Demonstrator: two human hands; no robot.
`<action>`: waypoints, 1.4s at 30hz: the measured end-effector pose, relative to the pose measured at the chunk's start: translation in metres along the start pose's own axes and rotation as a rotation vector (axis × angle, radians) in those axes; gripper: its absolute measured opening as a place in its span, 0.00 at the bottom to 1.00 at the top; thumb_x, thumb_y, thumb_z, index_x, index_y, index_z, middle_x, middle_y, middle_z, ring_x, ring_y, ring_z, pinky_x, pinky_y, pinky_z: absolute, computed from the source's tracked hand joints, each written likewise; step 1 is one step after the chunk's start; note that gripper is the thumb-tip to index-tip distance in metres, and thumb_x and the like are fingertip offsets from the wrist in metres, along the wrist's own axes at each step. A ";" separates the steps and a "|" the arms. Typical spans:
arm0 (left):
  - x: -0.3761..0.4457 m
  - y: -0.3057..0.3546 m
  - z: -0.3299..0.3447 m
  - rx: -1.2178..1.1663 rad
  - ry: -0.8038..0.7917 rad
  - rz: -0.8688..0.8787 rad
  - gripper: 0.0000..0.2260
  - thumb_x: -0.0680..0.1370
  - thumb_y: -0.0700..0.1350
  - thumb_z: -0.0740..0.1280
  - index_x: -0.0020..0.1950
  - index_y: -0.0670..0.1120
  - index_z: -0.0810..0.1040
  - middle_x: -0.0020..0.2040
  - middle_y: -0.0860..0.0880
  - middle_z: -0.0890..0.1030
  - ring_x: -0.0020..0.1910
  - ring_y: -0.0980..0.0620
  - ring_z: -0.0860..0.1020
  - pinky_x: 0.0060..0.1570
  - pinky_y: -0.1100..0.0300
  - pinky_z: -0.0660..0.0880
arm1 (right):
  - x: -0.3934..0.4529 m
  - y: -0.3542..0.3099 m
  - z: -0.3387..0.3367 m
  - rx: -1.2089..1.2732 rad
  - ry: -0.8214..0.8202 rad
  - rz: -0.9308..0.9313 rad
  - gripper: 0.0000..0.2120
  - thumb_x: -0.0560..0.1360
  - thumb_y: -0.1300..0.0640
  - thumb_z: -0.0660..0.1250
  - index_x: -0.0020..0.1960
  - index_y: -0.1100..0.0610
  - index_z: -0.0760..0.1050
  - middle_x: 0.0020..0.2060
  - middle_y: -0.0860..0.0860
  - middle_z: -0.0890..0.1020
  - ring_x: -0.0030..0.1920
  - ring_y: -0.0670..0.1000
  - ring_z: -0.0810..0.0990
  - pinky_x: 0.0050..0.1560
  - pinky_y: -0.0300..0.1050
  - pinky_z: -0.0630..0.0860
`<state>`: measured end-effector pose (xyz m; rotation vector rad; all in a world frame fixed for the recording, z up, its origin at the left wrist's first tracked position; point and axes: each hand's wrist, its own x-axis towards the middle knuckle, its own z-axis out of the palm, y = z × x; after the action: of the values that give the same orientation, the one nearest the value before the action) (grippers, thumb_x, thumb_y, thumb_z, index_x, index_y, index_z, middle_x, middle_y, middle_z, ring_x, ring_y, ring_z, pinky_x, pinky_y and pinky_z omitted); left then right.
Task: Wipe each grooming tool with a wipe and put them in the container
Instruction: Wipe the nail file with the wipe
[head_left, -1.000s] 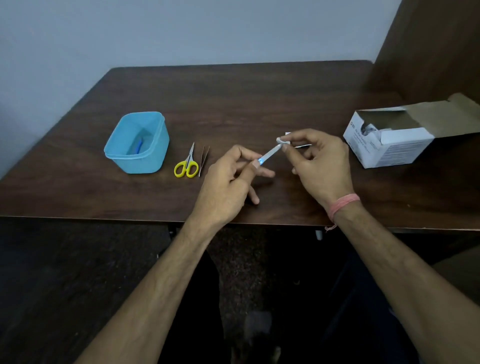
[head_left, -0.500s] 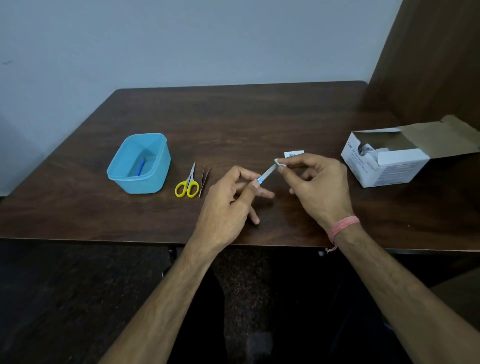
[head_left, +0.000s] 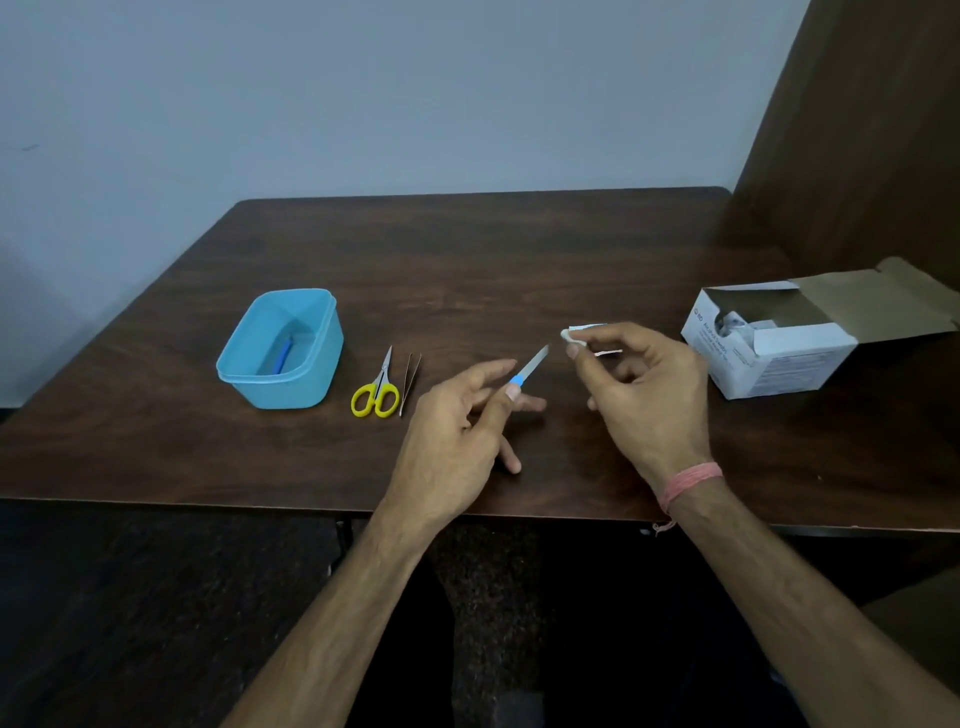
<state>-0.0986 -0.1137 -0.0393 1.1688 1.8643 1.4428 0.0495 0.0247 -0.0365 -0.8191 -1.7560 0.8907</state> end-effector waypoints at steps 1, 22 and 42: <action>0.001 0.000 0.000 -0.001 0.011 -0.007 0.15 0.91 0.48 0.66 0.77 0.50 0.79 0.54 0.59 0.91 0.30 0.47 0.86 0.32 0.72 0.73 | 0.001 0.002 0.000 -0.012 0.028 -0.005 0.05 0.79 0.53 0.79 0.52 0.43 0.89 0.33 0.45 0.86 0.29 0.59 0.82 0.36 0.54 0.81; -0.002 0.003 -0.003 0.000 -0.032 -0.003 0.10 0.90 0.49 0.66 0.69 0.54 0.85 0.54 0.58 0.91 0.30 0.48 0.84 0.32 0.70 0.72 | -0.003 -0.002 0.001 -0.160 -0.091 -0.162 0.06 0.77 0.57 0.81 0.52 0.48 0.91 0.27 0.34 0.78 0.25 0.47 0.72 0.36 0.28 0.68; -0.005 0.003 -0.004 -0.019 0.014 -0.005 0.10 0.90 0.47 0.67 0.69 0.52 0.85 0.51 0.59 0.92 0.21 0.58 0.71 0.22 0.63 0.69 | 0.000 0.007 0.004 -0.142 -0.088 -0.115 0.07 0.77 0.54 0.81 0.53 0.44 0.91 0.31 0.43 0.84 0.27 0.54 0.80 0.34 0.53 0.80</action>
<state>-0.0986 -0.1197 -0.0355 1.1469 1.8580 1.4660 0.0471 0.0276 -0.0439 -0.7713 -1.9404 0.7420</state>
